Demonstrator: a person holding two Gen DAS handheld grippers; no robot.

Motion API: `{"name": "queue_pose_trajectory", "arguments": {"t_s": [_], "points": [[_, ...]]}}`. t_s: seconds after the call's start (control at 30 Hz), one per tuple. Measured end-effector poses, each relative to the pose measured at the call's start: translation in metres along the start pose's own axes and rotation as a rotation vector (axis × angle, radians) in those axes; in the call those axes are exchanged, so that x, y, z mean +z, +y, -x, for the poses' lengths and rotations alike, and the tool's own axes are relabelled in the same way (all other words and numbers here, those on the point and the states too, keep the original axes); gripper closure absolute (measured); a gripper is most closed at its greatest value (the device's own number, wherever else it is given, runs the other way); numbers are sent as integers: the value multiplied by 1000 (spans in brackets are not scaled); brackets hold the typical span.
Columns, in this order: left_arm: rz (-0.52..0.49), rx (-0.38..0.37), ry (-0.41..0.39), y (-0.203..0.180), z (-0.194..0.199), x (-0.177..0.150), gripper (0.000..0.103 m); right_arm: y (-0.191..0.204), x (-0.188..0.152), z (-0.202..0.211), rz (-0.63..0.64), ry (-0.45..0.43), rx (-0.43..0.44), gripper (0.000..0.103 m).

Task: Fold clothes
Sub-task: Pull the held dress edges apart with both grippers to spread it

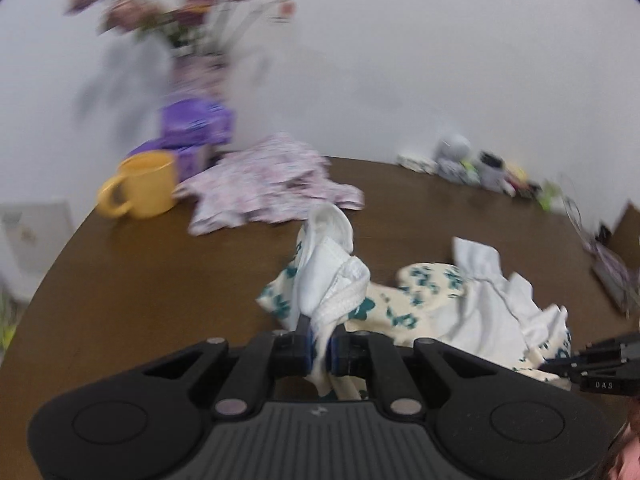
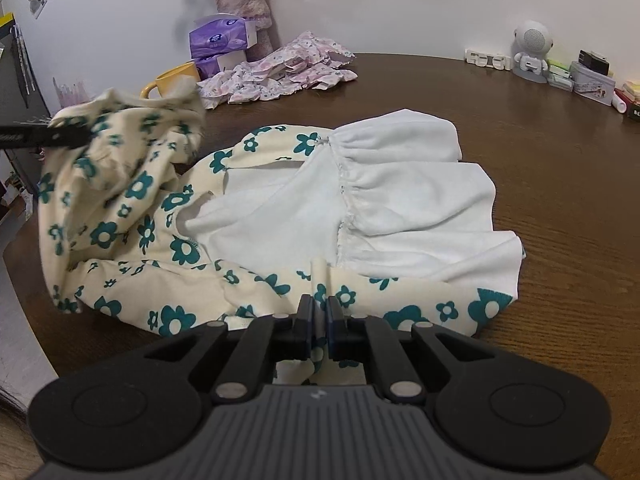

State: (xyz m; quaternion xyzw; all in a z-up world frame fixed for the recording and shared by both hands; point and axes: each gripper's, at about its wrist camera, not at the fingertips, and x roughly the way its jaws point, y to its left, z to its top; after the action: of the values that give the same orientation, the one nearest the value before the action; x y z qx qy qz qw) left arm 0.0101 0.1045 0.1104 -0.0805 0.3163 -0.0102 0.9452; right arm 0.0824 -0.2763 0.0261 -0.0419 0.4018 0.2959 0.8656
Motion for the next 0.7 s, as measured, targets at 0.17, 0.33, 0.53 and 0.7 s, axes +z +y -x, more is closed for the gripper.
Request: {"name": "queue_pose_trajectory", "arguments": {"t_s": [0.17,0.33,0.53,0.7], "points": [[124,17,-1,40,12,-31,96,1,-2,-1,-23,-8,-14,97],[203,18,-2,65,14,-58,96,6,-5,-1,-31,-21,-39,97],[272,-1,-15,85,15,-87,96,10,-9,-1,-47,-34,-63,97],[282,-11,-20,91,13,-96,96,11,-10,-1,-57,-42,-79,97]]}}
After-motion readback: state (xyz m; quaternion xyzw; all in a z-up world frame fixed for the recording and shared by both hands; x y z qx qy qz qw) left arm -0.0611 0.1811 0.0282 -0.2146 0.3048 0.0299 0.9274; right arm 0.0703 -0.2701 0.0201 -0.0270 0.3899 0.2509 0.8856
